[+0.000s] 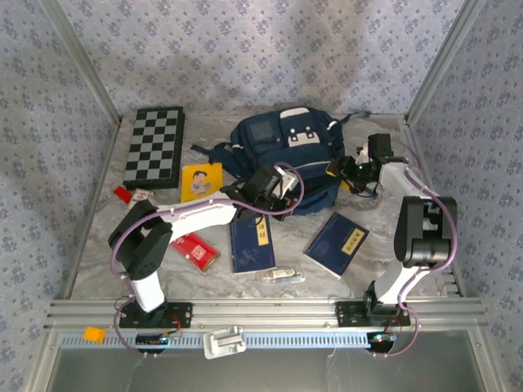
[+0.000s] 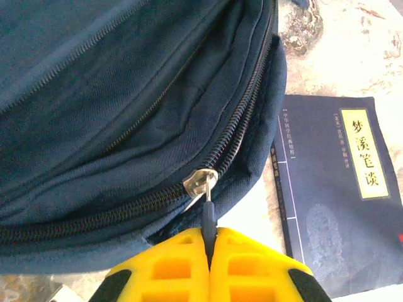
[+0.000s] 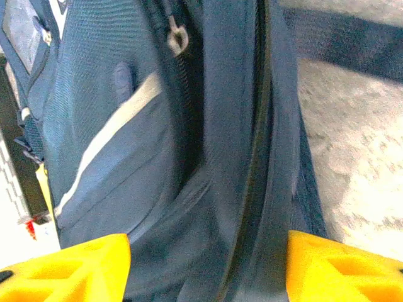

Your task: Pack the student bag

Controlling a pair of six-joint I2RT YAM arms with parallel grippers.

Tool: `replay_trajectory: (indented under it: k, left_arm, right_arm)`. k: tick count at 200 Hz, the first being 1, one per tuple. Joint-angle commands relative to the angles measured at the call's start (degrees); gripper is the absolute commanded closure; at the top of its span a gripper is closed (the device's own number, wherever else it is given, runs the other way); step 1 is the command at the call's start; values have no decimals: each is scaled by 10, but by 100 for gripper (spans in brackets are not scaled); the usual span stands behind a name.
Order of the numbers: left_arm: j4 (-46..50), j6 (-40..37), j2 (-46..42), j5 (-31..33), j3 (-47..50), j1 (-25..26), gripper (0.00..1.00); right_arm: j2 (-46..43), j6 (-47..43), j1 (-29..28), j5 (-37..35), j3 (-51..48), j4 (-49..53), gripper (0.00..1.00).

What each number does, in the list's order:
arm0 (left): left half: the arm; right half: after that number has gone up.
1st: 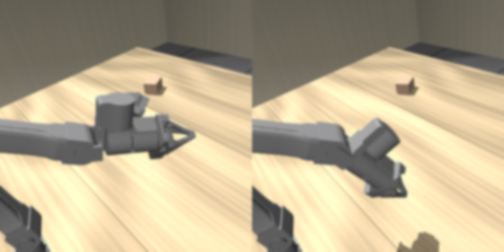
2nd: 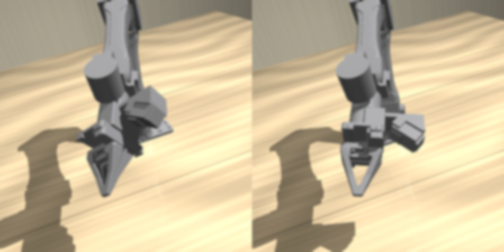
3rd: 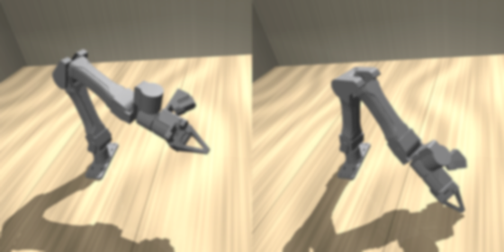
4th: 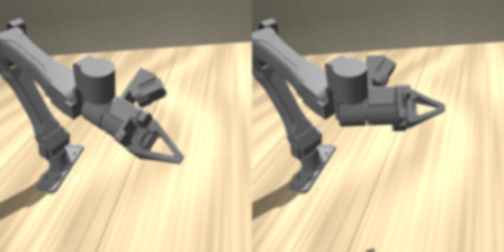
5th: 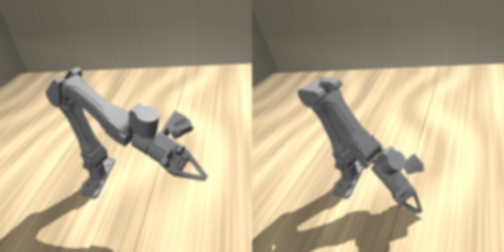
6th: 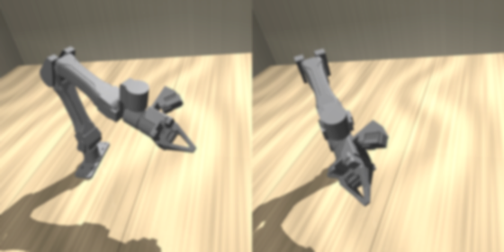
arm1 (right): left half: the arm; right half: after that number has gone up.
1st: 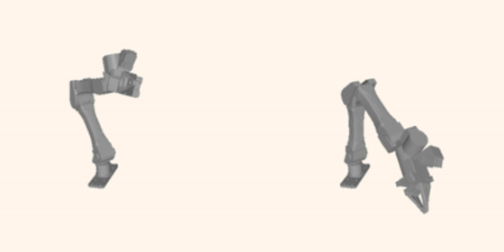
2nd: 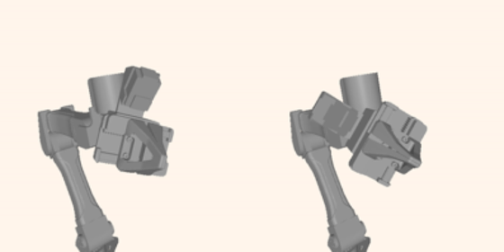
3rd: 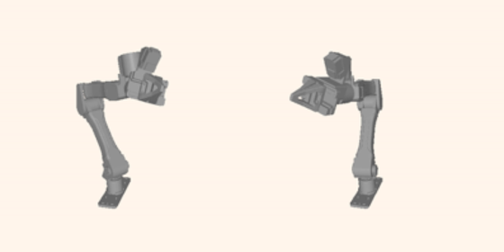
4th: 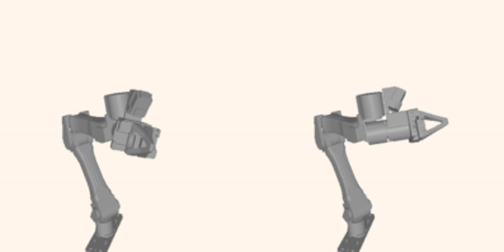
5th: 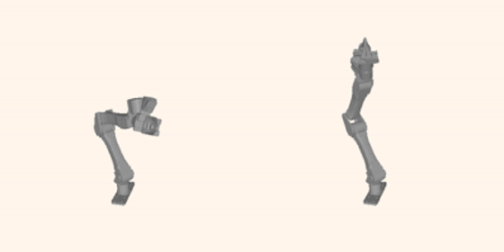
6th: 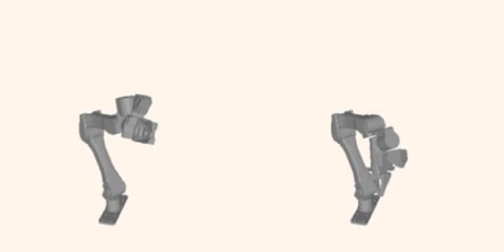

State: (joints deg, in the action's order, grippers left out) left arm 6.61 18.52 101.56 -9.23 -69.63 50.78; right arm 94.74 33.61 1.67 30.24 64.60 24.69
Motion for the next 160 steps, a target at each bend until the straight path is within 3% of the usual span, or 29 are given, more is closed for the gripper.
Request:
replay_trajectory:
  k: [1, 27, 59, 123, 137, 160]
  left_arm:
    - [-4, 0, 10, -15, -40, -1, 100]
    - [-5, -5, 10, -7, -41, -2, 100]
    - [-6, -3, 12, -15, -45, -1, 100]
    - [-5, -8, 6, -19, -40, 0, 100]
    - [-2, -11, 3, -19, -40, -1, 100]
    - [16, -23, -4, -11, -44, -1, 100]
  right_arm:
    - [-99, 12, -4, -41, -59, 10, 26]
    - [-150, 44, -11, -33, -104, 29, 22]
    - [-171, 117, -87, -39, -138, -3, 21]
    - [-83, 222, -147, -76, -108, -105, 25]
    - [-57, 224, -151, -83, -94, -100, 31]
    - [-43, 232, -141, -75, -95, -118, 53]
